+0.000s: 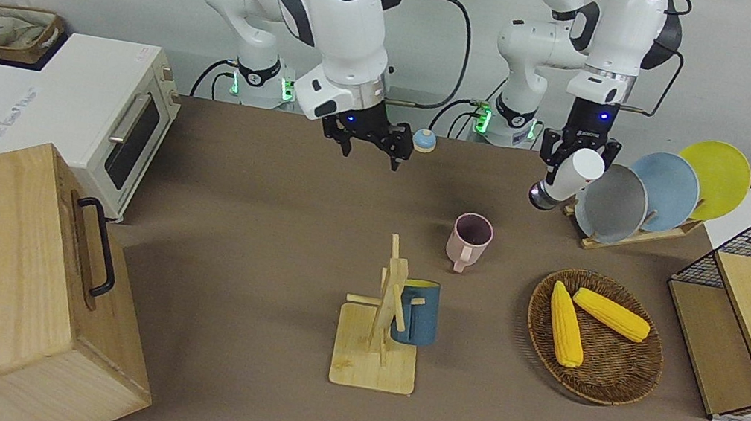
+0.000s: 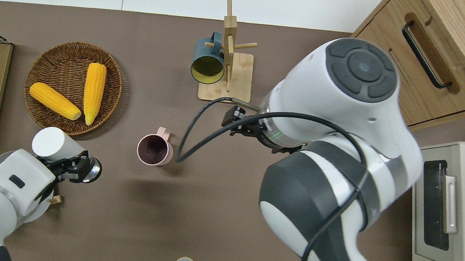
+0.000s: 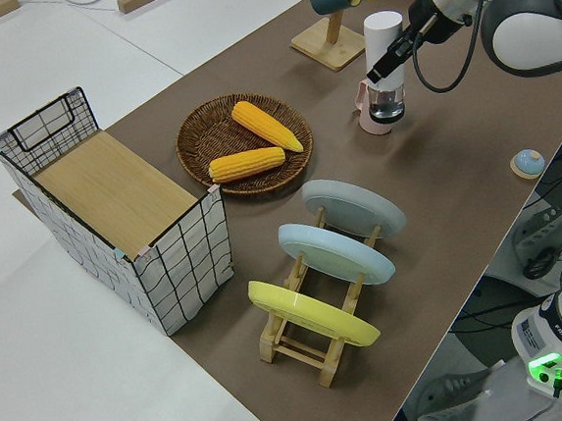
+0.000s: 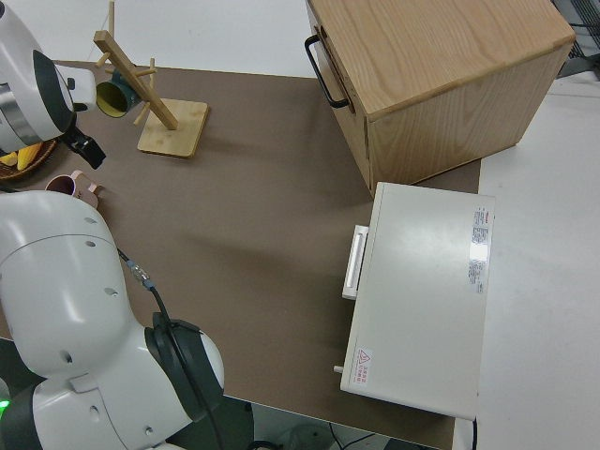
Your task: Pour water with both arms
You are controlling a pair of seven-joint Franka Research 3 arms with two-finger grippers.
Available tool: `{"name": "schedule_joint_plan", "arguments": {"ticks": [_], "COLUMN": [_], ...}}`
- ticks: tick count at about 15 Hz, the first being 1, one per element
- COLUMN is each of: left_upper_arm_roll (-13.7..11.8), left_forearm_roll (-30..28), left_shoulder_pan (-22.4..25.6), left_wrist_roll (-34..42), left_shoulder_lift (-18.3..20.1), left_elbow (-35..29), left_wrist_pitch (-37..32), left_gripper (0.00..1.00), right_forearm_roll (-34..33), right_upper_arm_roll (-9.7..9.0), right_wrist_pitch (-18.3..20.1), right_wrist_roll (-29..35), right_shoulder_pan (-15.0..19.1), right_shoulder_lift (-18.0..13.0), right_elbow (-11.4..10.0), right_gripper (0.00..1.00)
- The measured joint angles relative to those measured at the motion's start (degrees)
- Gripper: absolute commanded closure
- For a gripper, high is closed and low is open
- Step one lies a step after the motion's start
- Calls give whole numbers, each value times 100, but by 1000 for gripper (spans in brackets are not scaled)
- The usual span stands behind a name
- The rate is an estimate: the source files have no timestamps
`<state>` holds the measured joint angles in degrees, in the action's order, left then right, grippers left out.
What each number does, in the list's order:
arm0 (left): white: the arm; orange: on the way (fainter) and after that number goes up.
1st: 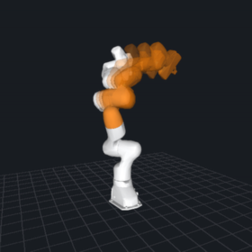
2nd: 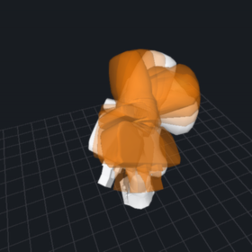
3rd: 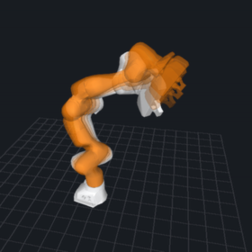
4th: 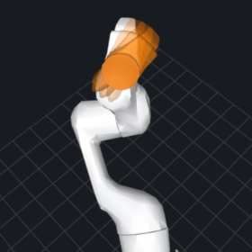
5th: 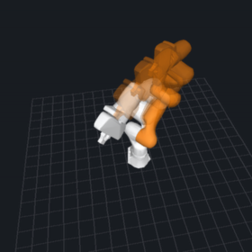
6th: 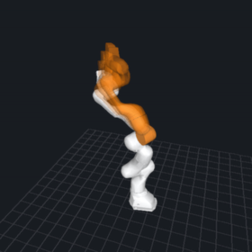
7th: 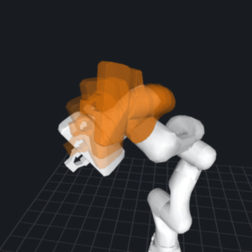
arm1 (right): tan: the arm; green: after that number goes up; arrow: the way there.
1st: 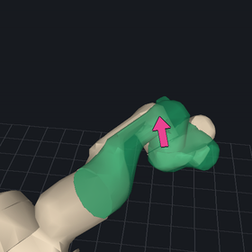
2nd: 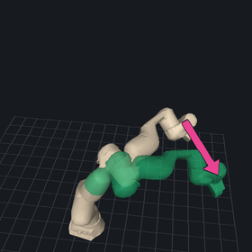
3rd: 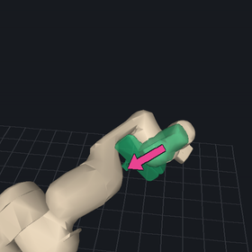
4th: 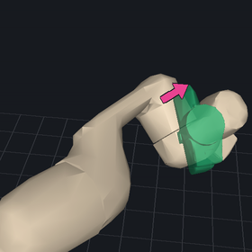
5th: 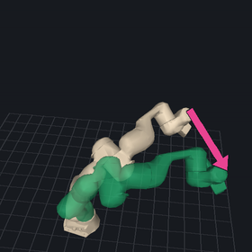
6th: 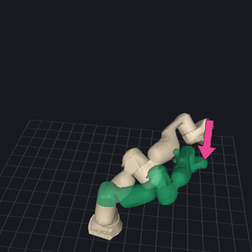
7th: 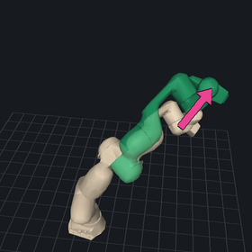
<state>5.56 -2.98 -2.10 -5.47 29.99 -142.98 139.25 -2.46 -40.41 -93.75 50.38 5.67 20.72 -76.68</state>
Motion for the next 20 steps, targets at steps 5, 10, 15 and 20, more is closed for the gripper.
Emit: {"name": "schedule_joint_plan", "arguments": {"ticks": [5,10,15,20], "left_upper_arm_roll": [12,17,257,296], "left_forearm_roll": [-34,-679,-757,-758], "left_shoulder_pan": [-630,-1193,-1217,-1217], "left_wrist_roll": [-151,-182,-198,-198], "left_shoulder_lift": [396,401,-9,-697], "left_elbow": [-194,-359,-421,-370], "left_wrist_pitch": [-611,-633,-423,-213], "left_gripper": [1000,1000,1000,1000], "right_forearm_roll": [-148,-270,-541,-530], "right_upper_arm_roll": [-14,-31,181,2058], "right_wrist_pitch": [883,922,922,1007], "right_wrist_roll": [-1353,-1582,-2435,-4003], "right_shoulder_pan": [770,818,937,354], "right_shoulder_lift": [-483,-548,-694,-1266], "right_elbow": [-7,-46,-67,-210], "right_gripper": [11,11,11,11]}}
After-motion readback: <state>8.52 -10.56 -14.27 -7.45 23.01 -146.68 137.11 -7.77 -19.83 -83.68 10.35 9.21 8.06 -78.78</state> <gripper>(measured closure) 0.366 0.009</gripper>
